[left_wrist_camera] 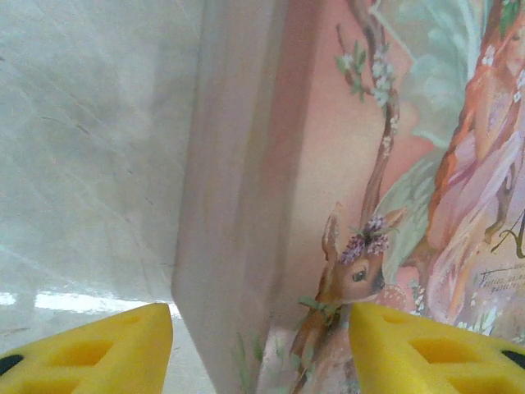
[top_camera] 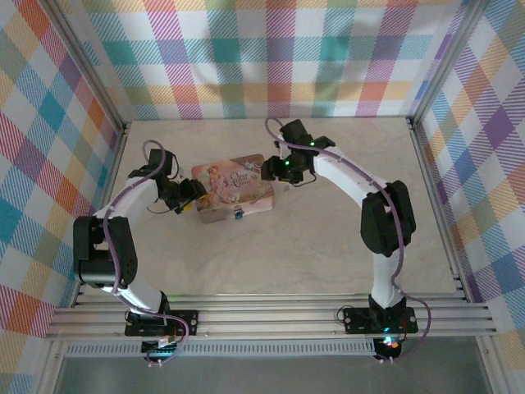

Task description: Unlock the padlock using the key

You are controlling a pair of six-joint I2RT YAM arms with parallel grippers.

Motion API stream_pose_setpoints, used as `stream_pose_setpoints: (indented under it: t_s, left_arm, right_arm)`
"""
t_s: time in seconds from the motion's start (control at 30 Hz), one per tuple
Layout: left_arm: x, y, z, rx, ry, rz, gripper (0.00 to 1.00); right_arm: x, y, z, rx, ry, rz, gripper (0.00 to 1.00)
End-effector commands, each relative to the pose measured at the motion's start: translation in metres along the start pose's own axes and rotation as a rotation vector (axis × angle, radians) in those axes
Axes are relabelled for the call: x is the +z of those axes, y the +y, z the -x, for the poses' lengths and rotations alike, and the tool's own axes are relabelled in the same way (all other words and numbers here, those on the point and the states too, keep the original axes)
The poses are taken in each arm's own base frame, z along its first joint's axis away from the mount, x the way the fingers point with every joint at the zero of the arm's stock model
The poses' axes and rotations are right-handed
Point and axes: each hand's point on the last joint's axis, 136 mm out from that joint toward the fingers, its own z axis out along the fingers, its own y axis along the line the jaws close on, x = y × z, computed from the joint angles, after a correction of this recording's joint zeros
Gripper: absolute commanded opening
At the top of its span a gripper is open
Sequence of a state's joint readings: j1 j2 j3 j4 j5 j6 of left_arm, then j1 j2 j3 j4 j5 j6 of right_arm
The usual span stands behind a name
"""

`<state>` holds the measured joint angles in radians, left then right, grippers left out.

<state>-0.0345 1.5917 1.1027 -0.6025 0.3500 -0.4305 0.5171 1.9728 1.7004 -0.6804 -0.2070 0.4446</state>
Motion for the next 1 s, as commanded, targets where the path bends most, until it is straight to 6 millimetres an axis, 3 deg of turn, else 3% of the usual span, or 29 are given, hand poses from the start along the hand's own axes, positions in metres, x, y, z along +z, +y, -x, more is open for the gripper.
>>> stream_pose_setpoints:
  t_s: [0.0, 0.2, 0.43, 0.97]
  left_arm:
    - [-0.024, -0.005, 0.003, 0.023, -0.055, 0.021, 0.59]
    - [-0.02, -0.013, -0.02, 0.027, -0.044, 0.031, 0.59]
    - [-0.012, -0.02, -0.048, 0.062, 0.002, 0.061, 0.59]
    - [-0.007, -0.025, -0.041, 0.081, 0.013, 0.077, 0.58]
  right_arm:
    - [-0.007, -0.039, 0.005, -0.019, 0.012, -0.091, 0.49]
    - [0.027, -0.071, 0.01, -0.121, 0.115, -0.204, 0.4]
    - [0.063, -0.076, 0.01, -0.141, 0.163, -0.171, 0.34]
    - [0.083, -0.103, -0.014, -0.181, 0.237, -0.242, 0.29]
